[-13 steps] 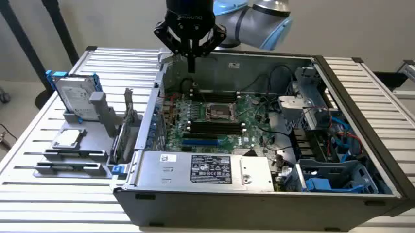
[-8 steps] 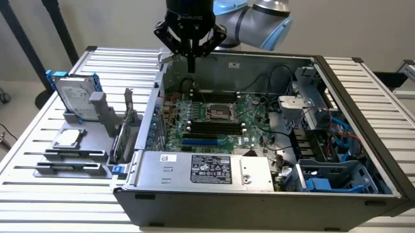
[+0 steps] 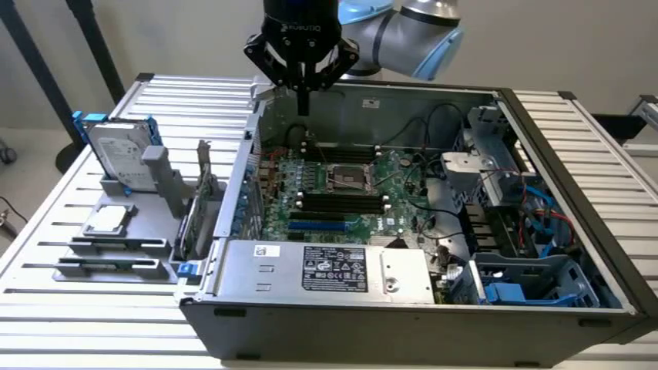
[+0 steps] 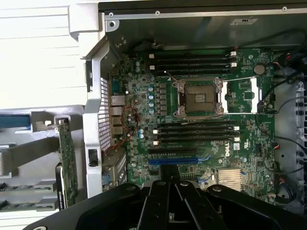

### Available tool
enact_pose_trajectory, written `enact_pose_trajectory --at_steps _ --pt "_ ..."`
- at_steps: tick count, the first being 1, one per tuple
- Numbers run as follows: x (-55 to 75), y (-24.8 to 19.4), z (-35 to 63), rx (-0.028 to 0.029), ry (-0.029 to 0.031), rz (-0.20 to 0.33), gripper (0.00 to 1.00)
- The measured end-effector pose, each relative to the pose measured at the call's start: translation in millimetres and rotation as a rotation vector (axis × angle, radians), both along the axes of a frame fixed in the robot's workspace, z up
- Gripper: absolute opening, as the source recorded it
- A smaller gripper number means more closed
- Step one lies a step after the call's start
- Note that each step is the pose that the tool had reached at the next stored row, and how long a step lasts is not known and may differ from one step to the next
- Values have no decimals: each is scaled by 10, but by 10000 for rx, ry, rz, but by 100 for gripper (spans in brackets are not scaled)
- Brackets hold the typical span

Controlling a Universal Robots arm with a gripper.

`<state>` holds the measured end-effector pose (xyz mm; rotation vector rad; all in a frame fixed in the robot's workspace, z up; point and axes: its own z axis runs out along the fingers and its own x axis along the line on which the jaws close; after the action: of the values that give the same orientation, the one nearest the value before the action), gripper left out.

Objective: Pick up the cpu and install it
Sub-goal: 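Reach for the cpu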

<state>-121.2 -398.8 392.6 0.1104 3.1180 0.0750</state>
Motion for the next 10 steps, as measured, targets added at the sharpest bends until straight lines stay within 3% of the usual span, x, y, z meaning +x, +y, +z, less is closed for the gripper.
enact_pose_trajectory --at_steps 2,10 --pt "-35 0 1 -2 1 1 11" --pt "-396 4 -1 0 0 6 11"
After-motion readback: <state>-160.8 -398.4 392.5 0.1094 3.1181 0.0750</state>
